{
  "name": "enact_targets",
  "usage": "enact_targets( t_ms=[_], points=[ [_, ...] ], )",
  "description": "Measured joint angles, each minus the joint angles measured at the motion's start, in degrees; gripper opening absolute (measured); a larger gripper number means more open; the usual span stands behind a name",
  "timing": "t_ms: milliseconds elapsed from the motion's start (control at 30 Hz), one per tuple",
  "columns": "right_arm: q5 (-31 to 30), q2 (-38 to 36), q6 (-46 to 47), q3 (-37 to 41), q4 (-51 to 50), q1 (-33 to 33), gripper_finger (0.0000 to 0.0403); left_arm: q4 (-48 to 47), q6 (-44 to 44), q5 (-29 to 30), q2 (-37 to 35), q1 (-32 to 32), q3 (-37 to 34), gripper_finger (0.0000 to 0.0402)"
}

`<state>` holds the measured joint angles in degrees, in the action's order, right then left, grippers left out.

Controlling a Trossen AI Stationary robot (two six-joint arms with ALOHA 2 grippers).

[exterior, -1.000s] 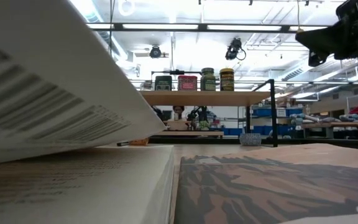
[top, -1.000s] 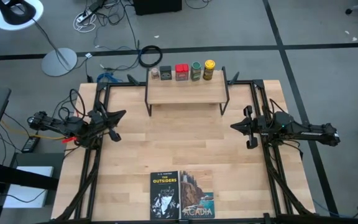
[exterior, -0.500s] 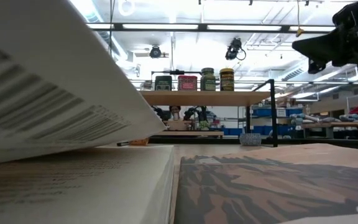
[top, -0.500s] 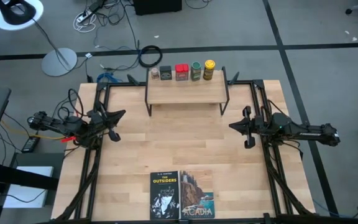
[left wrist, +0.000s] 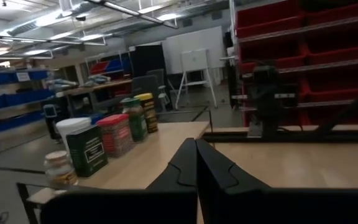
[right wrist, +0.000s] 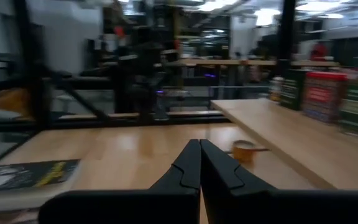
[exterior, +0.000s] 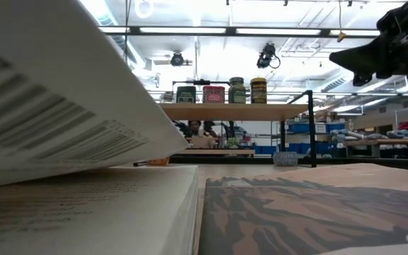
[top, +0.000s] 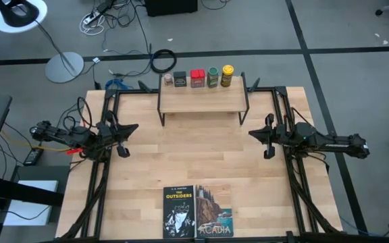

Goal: Shelf spices
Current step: Return to Home Position

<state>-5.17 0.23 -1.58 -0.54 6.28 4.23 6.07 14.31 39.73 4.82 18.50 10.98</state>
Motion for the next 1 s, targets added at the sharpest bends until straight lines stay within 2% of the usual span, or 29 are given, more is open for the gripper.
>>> enact_targets(
  t_ms=[100, 367, 800, 1000],
  points=[
    [-1.81, 0.00, 0.05, 0.02, -0.07, 0.00, 0.0000, -2.07, -0.96, 0.07, 0.00, -0.02, 0.00, 0.0000],
    [-1.92, 0.00, 0.00, 0.04, -0.57, 0.00, 0.0000, -4.83, -3.05, 0.26, -0.01, 0.00, 0.00, 0.0000],
    [-2.79, 0.00, 0.38, 0.07, -0.57, 0.00, 0.0001, -0.18, -3.76, -1.11, -0.11, 0.00, -4.63, 0.0000],
    [-2.62, 0.00, 0.48, 0.09, -0.77, 0.00, 0.0001, -2.76, -4.36, -7.44, -0.09, -0.02, -4.63, 0.0000]
  ],
)
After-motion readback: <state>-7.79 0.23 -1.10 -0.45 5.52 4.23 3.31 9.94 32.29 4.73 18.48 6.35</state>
